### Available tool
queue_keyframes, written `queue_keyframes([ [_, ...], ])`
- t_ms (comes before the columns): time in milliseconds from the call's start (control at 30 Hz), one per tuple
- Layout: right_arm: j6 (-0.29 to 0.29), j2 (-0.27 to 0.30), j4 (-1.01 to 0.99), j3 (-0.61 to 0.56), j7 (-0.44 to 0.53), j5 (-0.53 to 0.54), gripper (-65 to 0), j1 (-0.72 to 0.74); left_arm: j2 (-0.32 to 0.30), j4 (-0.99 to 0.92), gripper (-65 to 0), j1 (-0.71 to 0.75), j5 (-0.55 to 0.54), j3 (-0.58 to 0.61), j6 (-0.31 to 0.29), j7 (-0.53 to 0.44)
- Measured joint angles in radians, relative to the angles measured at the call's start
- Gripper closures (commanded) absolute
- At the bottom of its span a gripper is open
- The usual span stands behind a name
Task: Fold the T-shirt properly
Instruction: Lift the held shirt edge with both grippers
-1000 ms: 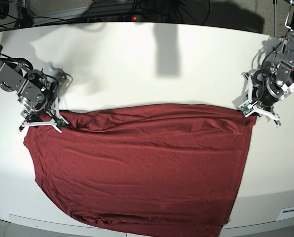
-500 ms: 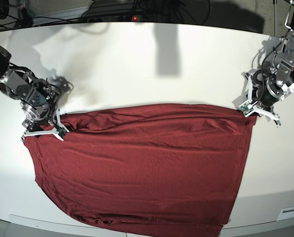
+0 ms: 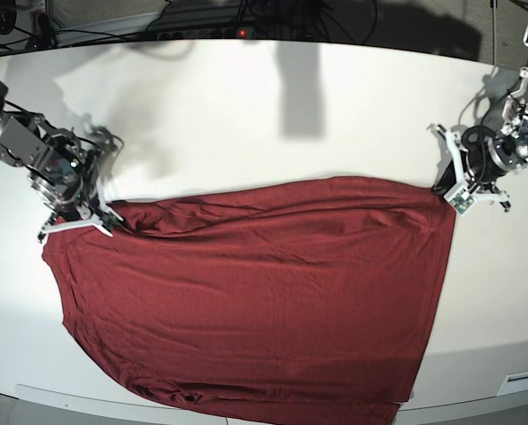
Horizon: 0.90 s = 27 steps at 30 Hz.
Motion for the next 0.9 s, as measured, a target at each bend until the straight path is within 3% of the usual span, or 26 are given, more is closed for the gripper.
queue_keyframes([
  [167,-0.021,0.095,0.067,0.014,-0.011,0.020,0.0,-0.001,-0.097,0.101,0.0,0.022,-0.152,0.005,-0.034,0.079],
  [333,-0.021,0.089,0.077,0.047,-0.003,0.046,0.0,0.027,-0.105,0.167,0.0,0.018,-0.241,-0.076,-0.024,0.072],
  [400,-0.021,0.080,0.076,0.051,0.001,0.047,0.0,0.034,-0.099,0.167,0.0,0.019,-0.240,-0.109,0.020,0.069],
  [500,-0.020,0.047,0.059,0.051,0.010,0.050,0.0,0.060,-0.099,0.165,0.0,0.019,-0.237,-0.130,0.087,0.066],
  [600,-0.021,-0.009,-0.001,0.052,0.017,0.053,0.0,0.096,-0.094,0.165,0.0,0.016,-0.238,-0.130,0.115,0.066],
  [767,-0.020,-0.117,-0.156,0.053,0.027,0.076,0.0,0.146,-0.054,0.151,0.0,0.001,-0.205,-0.130,0.240,0.046],
  [900,-0.019,-0.167,-0.261,0.053,0.032,0.075,0.0,0.190,-0.024,0.122,0.0,-0.037,-0.205,-0.130,0.246,0.032],
])
